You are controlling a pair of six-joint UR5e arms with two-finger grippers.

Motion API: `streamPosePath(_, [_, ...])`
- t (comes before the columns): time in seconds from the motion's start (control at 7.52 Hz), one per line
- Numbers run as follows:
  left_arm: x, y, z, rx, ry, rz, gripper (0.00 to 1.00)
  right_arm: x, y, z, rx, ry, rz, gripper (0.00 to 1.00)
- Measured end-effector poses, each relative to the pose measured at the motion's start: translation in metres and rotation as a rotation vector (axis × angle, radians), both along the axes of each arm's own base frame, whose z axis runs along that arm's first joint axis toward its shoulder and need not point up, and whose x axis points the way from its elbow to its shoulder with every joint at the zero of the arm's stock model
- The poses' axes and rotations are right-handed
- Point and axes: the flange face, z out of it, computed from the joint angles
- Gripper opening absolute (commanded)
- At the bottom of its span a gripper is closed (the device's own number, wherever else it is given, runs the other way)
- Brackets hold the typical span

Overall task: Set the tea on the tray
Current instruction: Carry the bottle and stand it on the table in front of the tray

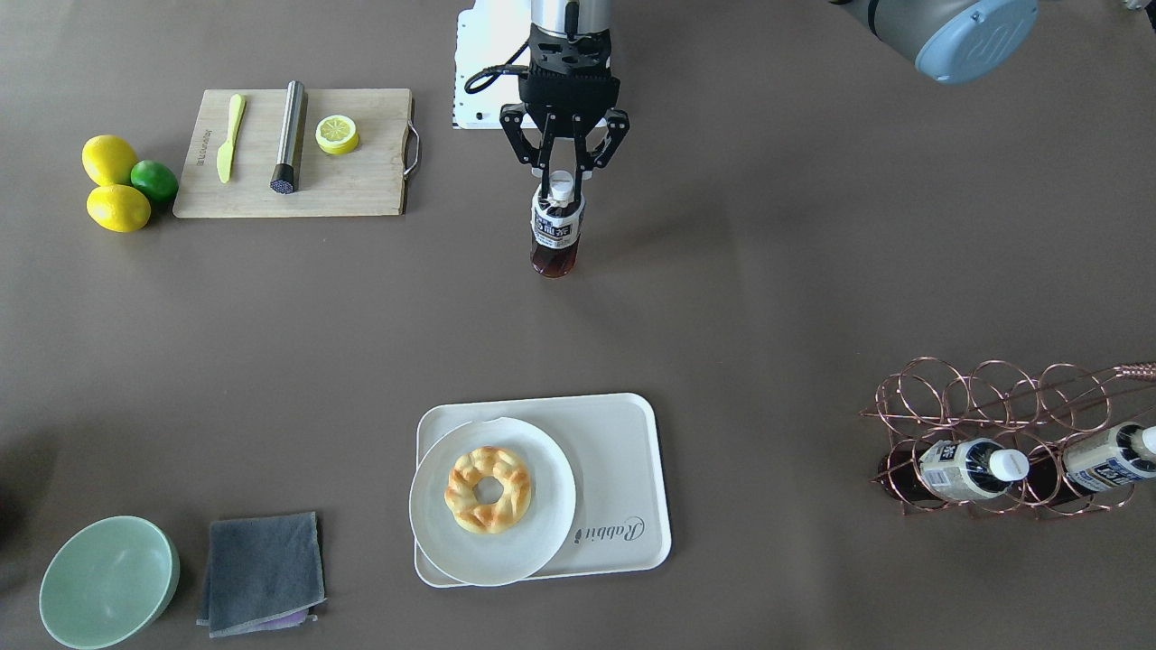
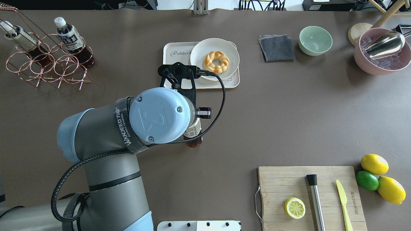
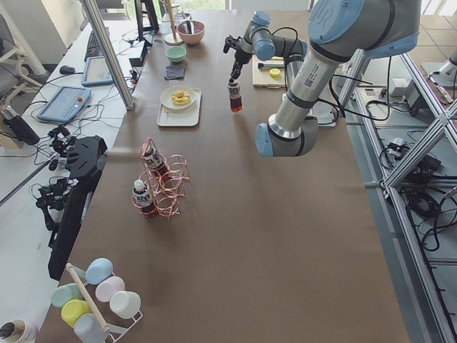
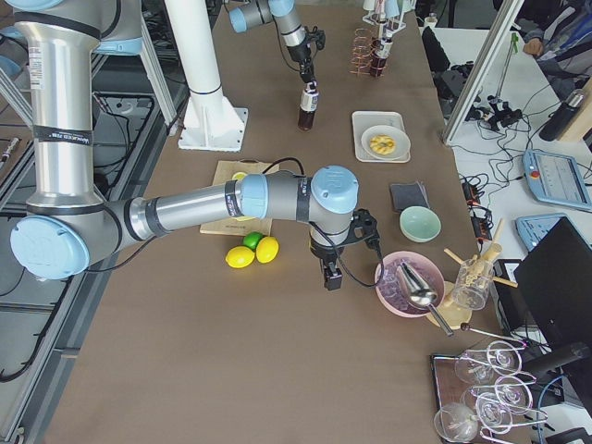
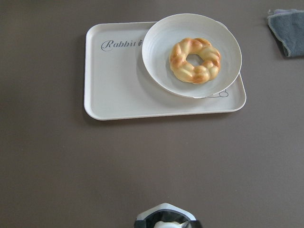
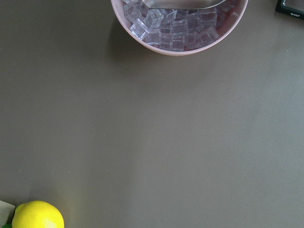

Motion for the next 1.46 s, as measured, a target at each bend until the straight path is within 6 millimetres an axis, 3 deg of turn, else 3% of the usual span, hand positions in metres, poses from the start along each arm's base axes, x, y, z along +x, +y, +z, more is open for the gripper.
streamPosePath(0.27, [0.005, 0.008, 0.001, 0.006, -0.009, 0.006, 0.03, 0.000, 0.002, 0.003, -0.004, -0.001, -0.001, 1.00])
streamPosePath(0.4, [0.006, 0.008, 0.001, 0.007, -0.009, 0.007, 0.20, 0.000, 0.003, 0.004, -0.007, -0.001, -0.002, 1.00])
streamPosePath(0.53, [0.007, 0.008, 0.002, 0.006, -0.011, 0.006, 0.55, 0.000, 0.004, 0.006, -0.010, -0.002, -0.002, 1.00])
streamPosePath(0.66, [0.007, 0.008, 0.003, 0.006, -0.013, 0.007, 0.75, 0.000, 0.005, 0.006, -0.012, -0.002, -0.002, 1.00])
streamPosePath(1.06, [0.007, 0.008, 0.004, 0.007, -0.016, 0.008, 0.84, -0.001, 0.000, -0.001, -0.003, -0.012, 0.005, 1.00])
streamPosePath(1.2, [0.006, 0.009, 0.003, 0.009, -0.012, 0.010, 0.96, -0.003, -0.006, -0.010, -0.007, -0.031, 0.023, 1.00])
streamPosePath(1.33, [0.000, 0.010, -0.002, 0.015, 0.000, 0.010, 0.97, -0.014, -0.018, -0.032, -0.017, -0.055, 0.051, 1.00])
streamPosePath(1.46, [-0.018, 0.009, -0.008, 0.030, 0.023, 0.006, 0.97, -0.038, -0.032, -0.066, -0.029, -0.074, 0.087, 1.00])
